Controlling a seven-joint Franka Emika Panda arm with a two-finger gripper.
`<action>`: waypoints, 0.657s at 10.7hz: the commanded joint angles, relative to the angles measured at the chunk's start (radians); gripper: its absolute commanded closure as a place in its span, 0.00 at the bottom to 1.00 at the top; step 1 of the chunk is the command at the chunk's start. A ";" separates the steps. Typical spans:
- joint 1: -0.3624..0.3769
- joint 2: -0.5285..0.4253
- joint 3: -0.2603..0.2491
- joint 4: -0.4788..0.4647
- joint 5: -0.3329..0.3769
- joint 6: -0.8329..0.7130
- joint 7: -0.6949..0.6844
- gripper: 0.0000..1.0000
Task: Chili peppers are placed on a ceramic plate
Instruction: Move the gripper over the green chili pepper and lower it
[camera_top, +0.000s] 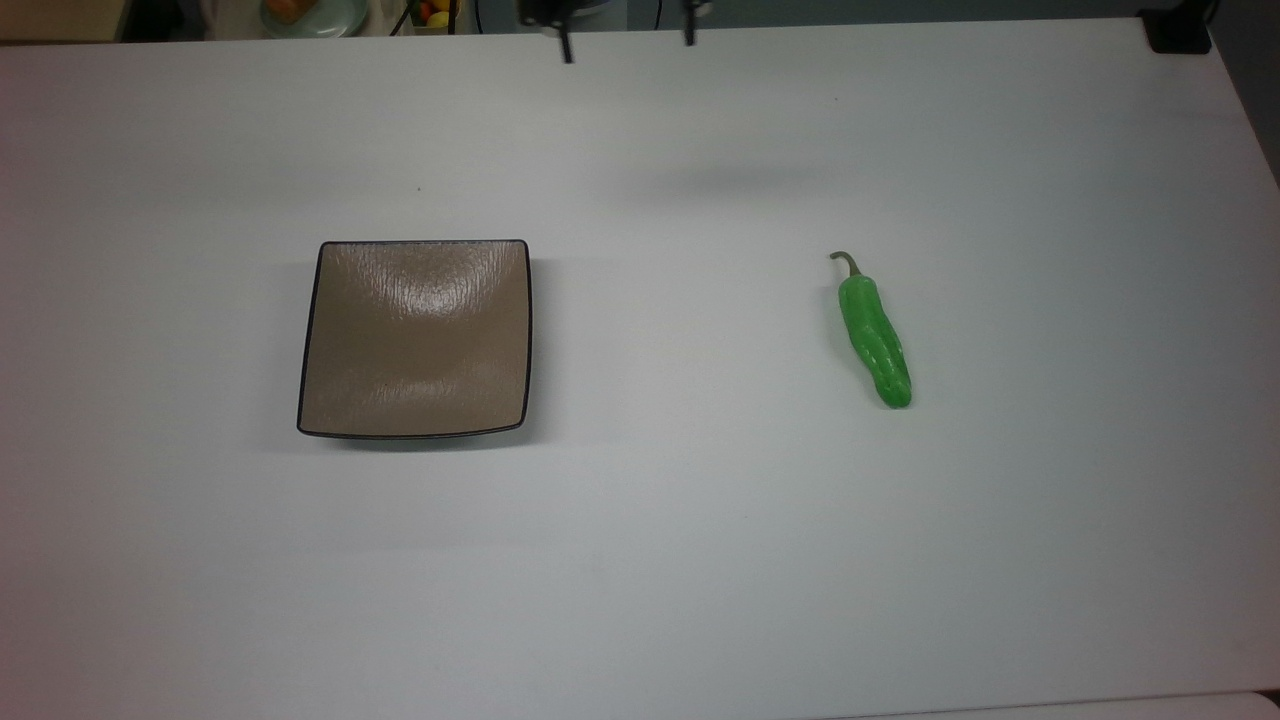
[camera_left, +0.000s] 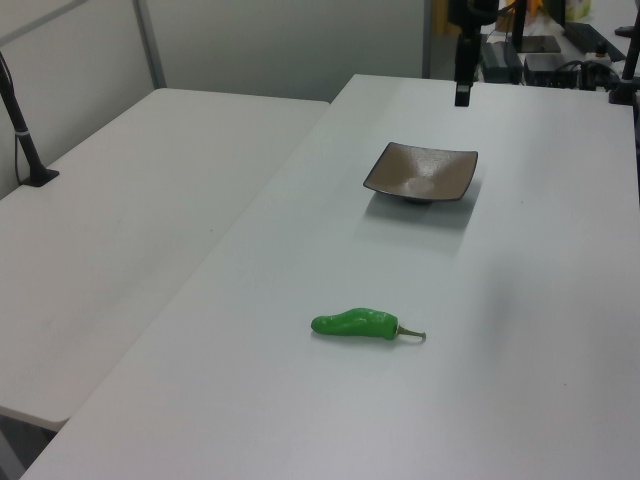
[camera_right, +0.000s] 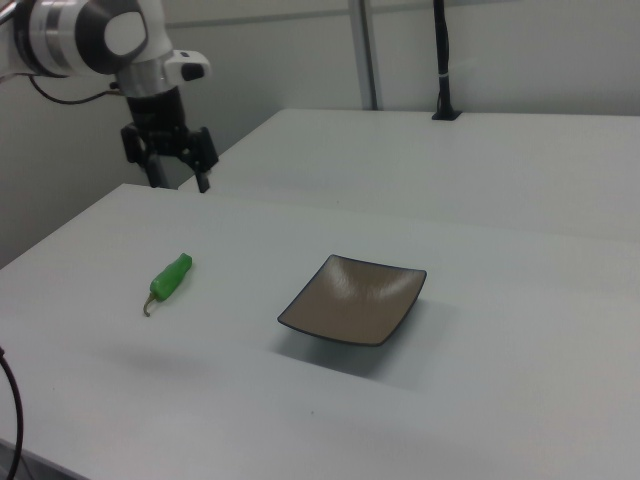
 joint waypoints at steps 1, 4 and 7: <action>0.098 0.073 0.016 0.074 0.012 0.013 0.129 0.00; 0.152 0.143 0.085 0.095 0.000 0.030 0.230 0.00; 0.214 0.268 0.088 0.154 -0.009 0.095 0.350 0.00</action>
